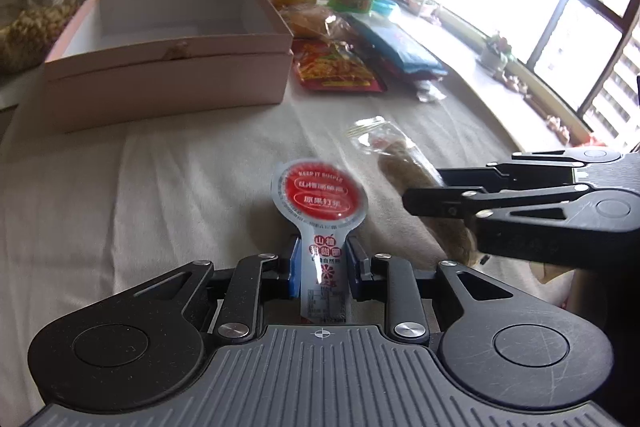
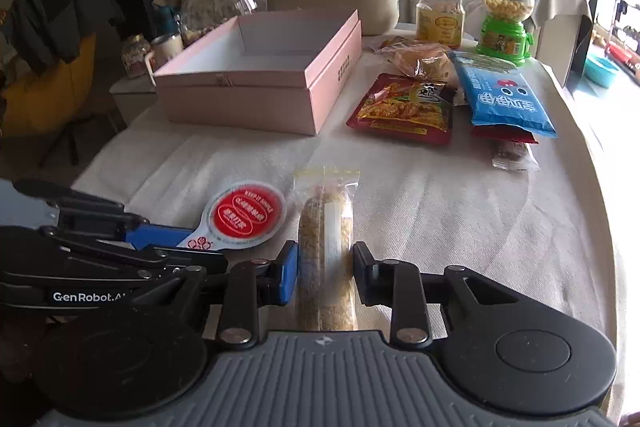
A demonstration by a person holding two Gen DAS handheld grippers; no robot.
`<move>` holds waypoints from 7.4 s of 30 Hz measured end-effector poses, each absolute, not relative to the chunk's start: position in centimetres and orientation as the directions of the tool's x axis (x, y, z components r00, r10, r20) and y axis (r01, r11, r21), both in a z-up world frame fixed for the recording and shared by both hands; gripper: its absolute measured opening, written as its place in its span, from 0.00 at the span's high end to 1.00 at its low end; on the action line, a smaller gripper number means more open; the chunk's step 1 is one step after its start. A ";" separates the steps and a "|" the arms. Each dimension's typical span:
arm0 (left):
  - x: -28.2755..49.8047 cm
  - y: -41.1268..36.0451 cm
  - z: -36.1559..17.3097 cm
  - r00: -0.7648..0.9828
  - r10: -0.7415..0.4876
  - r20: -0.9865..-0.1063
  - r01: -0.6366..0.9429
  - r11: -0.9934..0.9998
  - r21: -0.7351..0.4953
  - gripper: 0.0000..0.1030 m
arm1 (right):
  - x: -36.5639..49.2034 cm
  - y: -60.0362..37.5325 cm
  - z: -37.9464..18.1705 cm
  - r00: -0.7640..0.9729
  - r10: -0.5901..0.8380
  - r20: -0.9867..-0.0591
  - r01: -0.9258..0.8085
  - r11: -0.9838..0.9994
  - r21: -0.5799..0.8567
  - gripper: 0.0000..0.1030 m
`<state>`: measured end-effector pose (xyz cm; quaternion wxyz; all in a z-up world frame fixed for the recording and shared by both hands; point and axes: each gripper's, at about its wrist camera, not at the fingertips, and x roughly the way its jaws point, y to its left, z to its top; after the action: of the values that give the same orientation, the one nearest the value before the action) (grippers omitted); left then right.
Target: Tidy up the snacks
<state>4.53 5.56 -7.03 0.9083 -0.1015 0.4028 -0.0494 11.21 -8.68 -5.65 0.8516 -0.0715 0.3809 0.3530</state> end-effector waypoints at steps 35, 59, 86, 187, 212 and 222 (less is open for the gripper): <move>1.2 7.0 -7.1 0.736 -0.150 -0.660 0.062 0.986 -0.155 0.68 | 11.0 -9.1 -7.0 0.470 0.525 -0.709 -0.631 0.762 0.146 0.71; 1.2 9.7 -0.8 0.854 -0.161 -0.495 0.065 0.976 -0.206 0.82 | 11.0 -9.2 0.0 0.508 0.627 -0.590 -0.693 0.705 0.152 0.72; 17.8 23.7 -1.0 0.858 -0.023 -0.512 -0.181 0.921 -0.344 0.80 | 30.2 8.9 0.6 0.453 0.622 -0.638 -0.755 0.648 0.096 0.32; 5.9 8.3 -4.8 0.741 -0.264 -0.617 0.068 0.944 -0.323 0.80 | 9.6 -10.0 -3.8 0.416 0.650 -0.636 -0.796 0.598 0.090 0.29; 5.6 6.5 -7.0 0.716 -0.081 -0.694 0.106 0.994 -0.007 0.75 | 9.9 -10.9 -6.6 0.454 0.619 -0.641 -0.728 0.672 0.134 0.26; 7.1 5.5 -7.9 0.717 -0.124 -0.686 0.163 0.987 -0.008 0.72 | 11.0 -13.6 -8.5 0.502 0.565 -0.655 -0.643 0.750 0.154 0.17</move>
<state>7.09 5.50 -7.91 0.9262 0.0264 0.3680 -0.0773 10.96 -13.61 -8.51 0.8649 -0.0551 0.3563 0.3492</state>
